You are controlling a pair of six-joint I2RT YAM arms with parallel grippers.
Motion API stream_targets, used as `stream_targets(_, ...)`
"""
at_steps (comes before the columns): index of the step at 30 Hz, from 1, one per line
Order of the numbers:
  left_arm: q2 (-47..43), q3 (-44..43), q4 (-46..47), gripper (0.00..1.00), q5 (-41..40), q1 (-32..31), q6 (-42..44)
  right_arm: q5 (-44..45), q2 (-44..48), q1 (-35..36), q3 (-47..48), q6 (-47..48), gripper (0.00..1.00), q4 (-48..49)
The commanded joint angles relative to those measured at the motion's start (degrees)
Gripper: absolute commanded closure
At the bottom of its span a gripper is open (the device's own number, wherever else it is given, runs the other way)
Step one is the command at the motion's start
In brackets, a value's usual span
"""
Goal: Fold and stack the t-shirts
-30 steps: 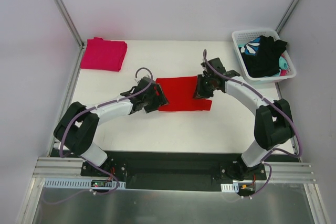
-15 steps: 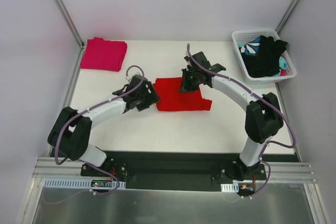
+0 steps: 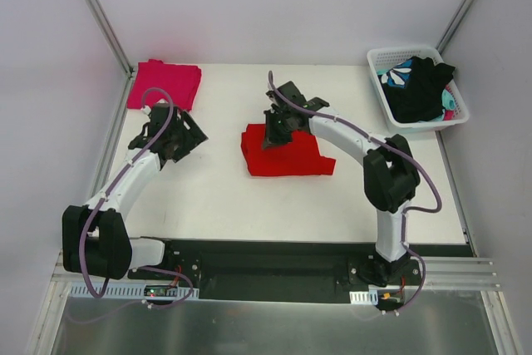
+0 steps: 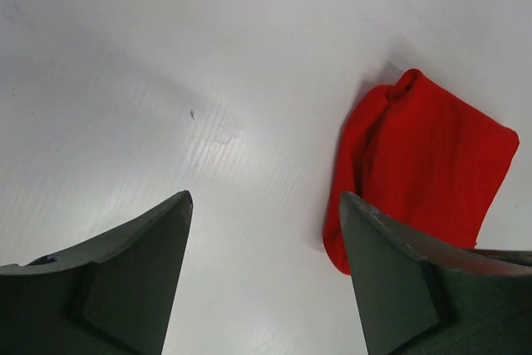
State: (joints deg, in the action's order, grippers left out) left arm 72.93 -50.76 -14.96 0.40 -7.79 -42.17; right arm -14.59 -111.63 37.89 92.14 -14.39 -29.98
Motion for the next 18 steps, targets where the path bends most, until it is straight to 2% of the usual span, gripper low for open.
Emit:
stream_targets(1, -1.65, 0.14, -2.88, 0.29, 2.93, 0.41, 2.36, -1.58, -3.06, 1.75, 6.55, -0.73, 0.99, -1.4)
stream_targets(6, -1.12, 0.58, -2.88, 0.29, 3.64, 0.67, 2.09, -2.37, -5.43, 2.45, 7.97, -1.51, 0.99, -1.84)
stream_targets(10, -0.59, 0.4, -2.88, 0.29, 3.73, 0.76, 2.18, -2.46, -5.17, 3.77, 4.55, -2.48, 0.99, -0.79)
stream_targets(18, -1.03, 1.28, -2.79, 0.29, 4.25, 0.85, 2.27, -2.72, -2.97, 6.14, -12.75, -3.54, 0.99, 7.12)
